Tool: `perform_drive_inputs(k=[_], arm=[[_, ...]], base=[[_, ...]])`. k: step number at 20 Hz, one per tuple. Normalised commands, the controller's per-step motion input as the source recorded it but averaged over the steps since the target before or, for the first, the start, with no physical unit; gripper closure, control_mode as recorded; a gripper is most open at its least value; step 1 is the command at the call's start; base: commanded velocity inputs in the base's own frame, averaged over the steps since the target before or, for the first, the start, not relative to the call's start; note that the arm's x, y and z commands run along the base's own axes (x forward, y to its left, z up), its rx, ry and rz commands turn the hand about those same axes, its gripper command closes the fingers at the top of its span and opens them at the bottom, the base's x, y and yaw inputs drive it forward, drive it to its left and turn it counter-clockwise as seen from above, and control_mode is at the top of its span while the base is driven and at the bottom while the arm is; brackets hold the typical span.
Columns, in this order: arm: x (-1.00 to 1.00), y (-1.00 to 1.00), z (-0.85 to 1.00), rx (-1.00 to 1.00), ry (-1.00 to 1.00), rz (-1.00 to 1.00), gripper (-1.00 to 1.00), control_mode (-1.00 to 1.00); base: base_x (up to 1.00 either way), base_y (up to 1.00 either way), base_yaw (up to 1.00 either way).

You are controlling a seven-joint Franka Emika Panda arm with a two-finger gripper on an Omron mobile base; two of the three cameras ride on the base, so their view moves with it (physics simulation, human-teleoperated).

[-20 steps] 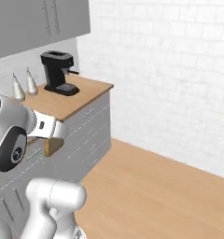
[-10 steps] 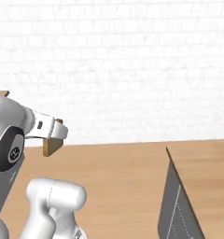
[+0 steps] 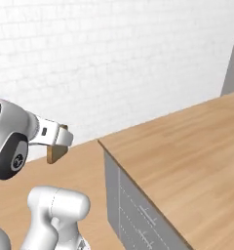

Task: Start the toaster. Once the lever pops up, take the bread to the plate on the dining counter.

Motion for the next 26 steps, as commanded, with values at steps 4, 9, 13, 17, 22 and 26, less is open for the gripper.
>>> perform_drive_inputs(k=[4, 9, 13, 17, 22, 26], arm=[[0.00, 0.00, 0.00, 0.00, 0.00, 0.00, 1.00, 1.00], [0.00, 0.00, 0.00, 0.00, 0.00, 0.00, 1.00, 1.00], [0.00, 0.00, 0.00, 0.00, 0.00, 0.00, 1.00, 1.00], [0.00, 0.00, 0.00, 0.00, 0.00, 0.00, 1.00, 1.00], [0.00, 0.00, 0.00, 0.00, 0.00, 0.00, 1.00, 1.00], [0.00, 0.00, 0.00, 0.00, 0.00, 0.00, 1.00, 1.00]], base=[[0.20, 0.49, -0.44], [0.26, 0.21, -0.59], [0.00, -0.44, -0.84], [0.00, -0.40, -0.87], [0.00, -0.45, -0.76], [0.20, -0.08, -0.47]])
